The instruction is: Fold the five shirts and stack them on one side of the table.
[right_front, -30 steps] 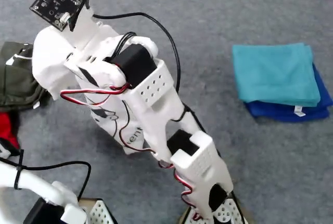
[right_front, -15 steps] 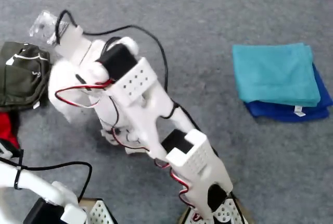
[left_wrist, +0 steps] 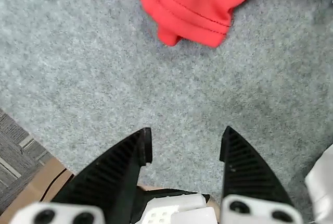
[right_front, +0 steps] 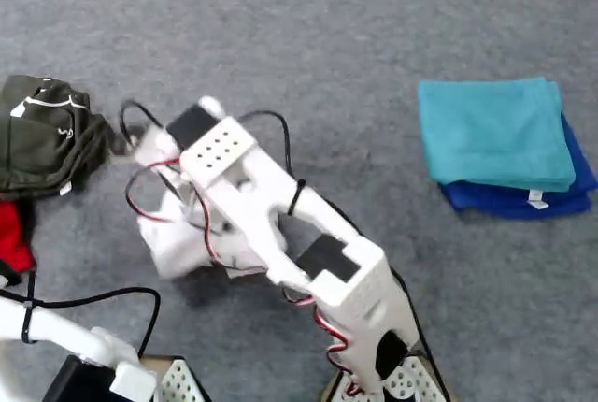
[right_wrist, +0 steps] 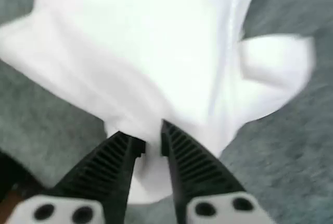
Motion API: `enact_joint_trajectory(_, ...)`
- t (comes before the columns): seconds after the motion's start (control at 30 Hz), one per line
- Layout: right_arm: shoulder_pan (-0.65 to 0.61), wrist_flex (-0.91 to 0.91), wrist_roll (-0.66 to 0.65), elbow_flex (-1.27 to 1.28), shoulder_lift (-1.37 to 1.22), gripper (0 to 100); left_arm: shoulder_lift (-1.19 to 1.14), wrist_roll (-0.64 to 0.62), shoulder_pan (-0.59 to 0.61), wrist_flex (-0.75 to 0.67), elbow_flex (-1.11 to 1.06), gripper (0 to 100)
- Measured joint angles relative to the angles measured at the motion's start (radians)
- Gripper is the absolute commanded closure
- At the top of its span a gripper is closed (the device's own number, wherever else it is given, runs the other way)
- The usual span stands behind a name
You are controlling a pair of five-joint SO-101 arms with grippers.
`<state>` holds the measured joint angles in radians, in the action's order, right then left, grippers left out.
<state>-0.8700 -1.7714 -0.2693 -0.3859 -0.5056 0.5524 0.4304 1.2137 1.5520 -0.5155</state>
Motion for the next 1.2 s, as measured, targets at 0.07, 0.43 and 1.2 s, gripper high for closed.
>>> enact_joint_trajectory(0.07,-0.028,0.0,-0.015,0.095,0.032,70.7,0.0,0.0,-0.002,0.0,0.0,78)
enact_joint_trajectory(0.43,-0.018,0.011,-0.092,0.055,0.256,80.6,0.0,0.0,-0.06,0.0,0.0,78)
enact_joint_trajectory(1.2,0.035,0.051,0.276,-1.013,-0.637,80.1,0.0,0.0,-0.157,0.0,0.0,78)
